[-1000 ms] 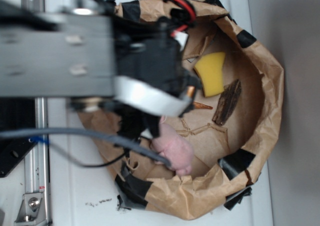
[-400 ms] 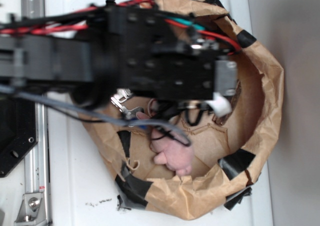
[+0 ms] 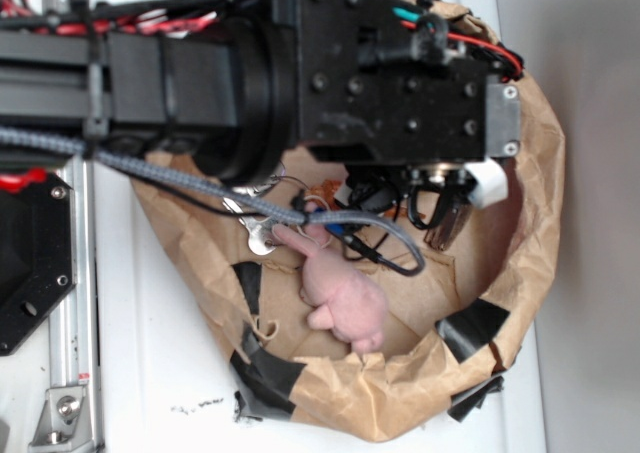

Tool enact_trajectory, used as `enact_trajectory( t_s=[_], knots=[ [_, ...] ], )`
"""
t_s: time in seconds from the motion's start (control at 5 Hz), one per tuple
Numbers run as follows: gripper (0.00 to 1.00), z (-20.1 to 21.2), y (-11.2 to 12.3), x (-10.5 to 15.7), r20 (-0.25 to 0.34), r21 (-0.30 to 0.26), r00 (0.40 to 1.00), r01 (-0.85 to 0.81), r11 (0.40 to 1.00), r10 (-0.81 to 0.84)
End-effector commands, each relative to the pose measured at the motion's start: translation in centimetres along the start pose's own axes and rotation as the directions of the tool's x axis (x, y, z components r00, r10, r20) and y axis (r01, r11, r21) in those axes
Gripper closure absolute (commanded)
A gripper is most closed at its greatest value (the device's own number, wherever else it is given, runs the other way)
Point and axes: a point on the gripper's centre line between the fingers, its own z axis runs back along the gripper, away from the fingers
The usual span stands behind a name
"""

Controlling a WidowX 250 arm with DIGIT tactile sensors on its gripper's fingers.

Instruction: Grab the green sponge.

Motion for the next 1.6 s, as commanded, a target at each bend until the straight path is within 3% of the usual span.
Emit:
enact_trajectory(
  t_s=[0.0, 0.2, 0.4, 0.6, 1.0, 1.2, 1.4],
  knots=[
    [0.0, -0.8, 2.0, -0.7, 0.013, 0.012, 0.999, -0.044, 0.999, 0.044],
    [0.0, -3.2, 1.8, -0.6, -0.022, -0.038, 0.998, -0.063, 0.997, 0.062],
    [0.66, -5.3, 1.1, -0.4, -0.066, -0.065, 0.994, -0.088, 0.994, 0.084],
    [1.0, -5.2, 1.1, -0.6, -0.059, -0.078, 0.992, -0.118, 0.99, 0.113],
    [1.0, 2.9, 0.4, -0.7, -0.017, 0.041, 0.92, -0.391, 0.92, 0.392],
    [1.0, 7.2, 0.1, -1.6, -0.105, -0.015, 0.831, -0.55, 0.835, 0.546],
    [1.0, 9.6, -0.5, -1.9, -0.156, -0.026, 0.74, -0.665, 0.746, 0.655]
  ],
)
